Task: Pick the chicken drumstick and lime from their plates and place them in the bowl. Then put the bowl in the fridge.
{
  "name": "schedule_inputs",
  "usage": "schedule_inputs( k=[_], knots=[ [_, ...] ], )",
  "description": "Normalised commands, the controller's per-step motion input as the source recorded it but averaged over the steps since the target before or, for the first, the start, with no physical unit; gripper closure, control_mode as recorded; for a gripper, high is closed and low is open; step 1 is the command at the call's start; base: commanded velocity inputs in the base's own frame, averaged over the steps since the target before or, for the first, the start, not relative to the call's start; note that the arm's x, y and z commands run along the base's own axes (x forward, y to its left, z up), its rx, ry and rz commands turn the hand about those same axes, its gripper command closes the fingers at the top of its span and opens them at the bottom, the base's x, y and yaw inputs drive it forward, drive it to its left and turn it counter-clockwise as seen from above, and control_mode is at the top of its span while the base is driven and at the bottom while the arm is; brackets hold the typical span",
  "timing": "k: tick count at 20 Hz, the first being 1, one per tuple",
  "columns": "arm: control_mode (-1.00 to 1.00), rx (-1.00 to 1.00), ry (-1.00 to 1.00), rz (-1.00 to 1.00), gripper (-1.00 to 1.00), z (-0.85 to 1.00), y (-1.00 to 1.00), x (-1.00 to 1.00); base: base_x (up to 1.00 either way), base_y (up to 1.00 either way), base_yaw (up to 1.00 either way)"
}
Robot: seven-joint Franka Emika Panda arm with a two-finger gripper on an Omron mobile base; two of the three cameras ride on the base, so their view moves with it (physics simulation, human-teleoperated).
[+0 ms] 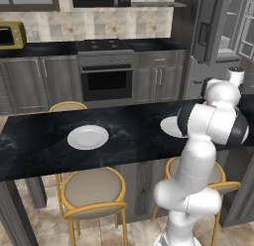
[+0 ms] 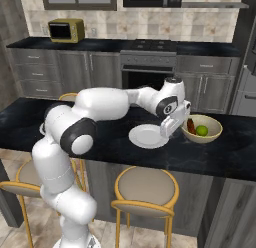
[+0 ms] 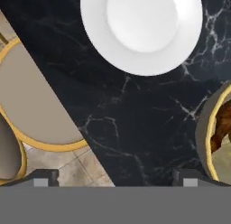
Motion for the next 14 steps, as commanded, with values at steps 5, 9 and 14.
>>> schedule_inputs(
  k=[5,9,14],
  knots=[
    [-1.00,-0.26,0.05,0.00,-1.00,0.05,0.09,0.25,0.00,0.00,0.00],
    [-1.00,-0.22,0.14,0.00,-1.00,0.14,0.00,0.24,0.00,0.00,0.00],
    [-1.00,-0.19,0.17,0.00,-1.00,0.14,-0.06,0.24,0.00,0.00,0.00]
  ],
)
